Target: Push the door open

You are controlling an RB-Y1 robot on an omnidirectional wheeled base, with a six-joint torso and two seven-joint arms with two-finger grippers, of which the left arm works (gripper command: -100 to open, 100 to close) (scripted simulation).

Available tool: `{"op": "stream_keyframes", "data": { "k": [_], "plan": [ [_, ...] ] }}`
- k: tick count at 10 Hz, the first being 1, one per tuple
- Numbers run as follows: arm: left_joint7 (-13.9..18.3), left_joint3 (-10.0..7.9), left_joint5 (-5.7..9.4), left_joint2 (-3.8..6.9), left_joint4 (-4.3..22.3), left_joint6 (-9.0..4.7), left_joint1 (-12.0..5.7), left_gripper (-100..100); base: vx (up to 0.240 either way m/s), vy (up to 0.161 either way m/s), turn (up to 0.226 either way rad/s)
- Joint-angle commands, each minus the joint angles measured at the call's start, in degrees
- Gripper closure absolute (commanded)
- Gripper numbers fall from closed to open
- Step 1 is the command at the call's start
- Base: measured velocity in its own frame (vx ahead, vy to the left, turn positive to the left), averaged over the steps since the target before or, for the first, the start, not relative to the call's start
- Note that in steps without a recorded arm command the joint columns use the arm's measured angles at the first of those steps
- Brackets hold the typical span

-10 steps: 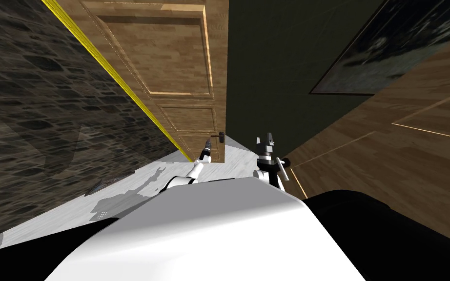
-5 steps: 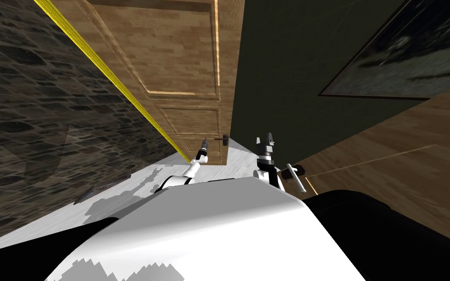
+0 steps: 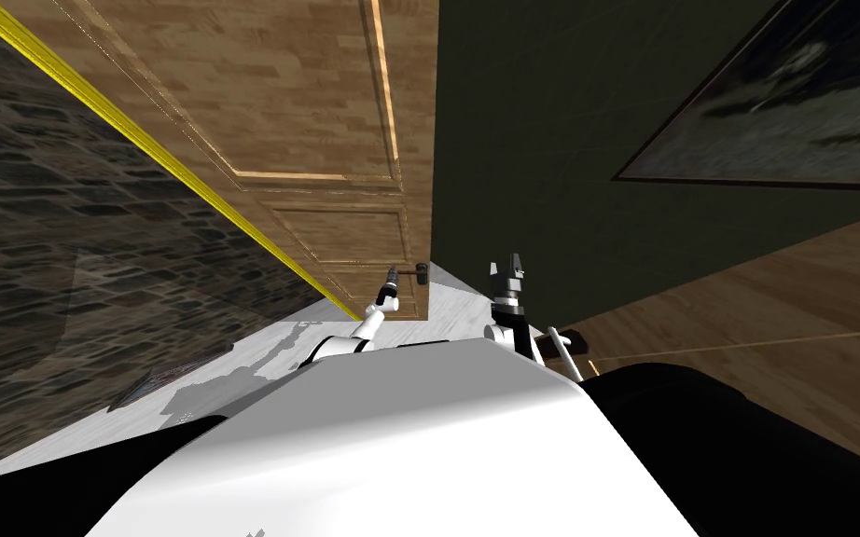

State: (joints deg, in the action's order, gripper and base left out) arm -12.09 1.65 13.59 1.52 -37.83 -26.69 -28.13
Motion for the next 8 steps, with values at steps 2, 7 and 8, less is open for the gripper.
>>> {"op": "stream_keyframes", "data": {
  "k": [2, 7, 8],
  "plan": [
    [-0.3, -0.16, 0.21, -2.77, 0.0, -0.15, 0.09, -100, 0.002, -0.185, -0.015],
    [-0.4, -0.18, 0.21, -2.98, -0.7, 0.38, 0.37, 100, -0.003, -0.040, -0.013],
    [-0.4, -0.18, 0.21, -2.98, -0.7, 0.38, 0.37, 100, 0.000, 0.010, -0.009]
  ]
}}
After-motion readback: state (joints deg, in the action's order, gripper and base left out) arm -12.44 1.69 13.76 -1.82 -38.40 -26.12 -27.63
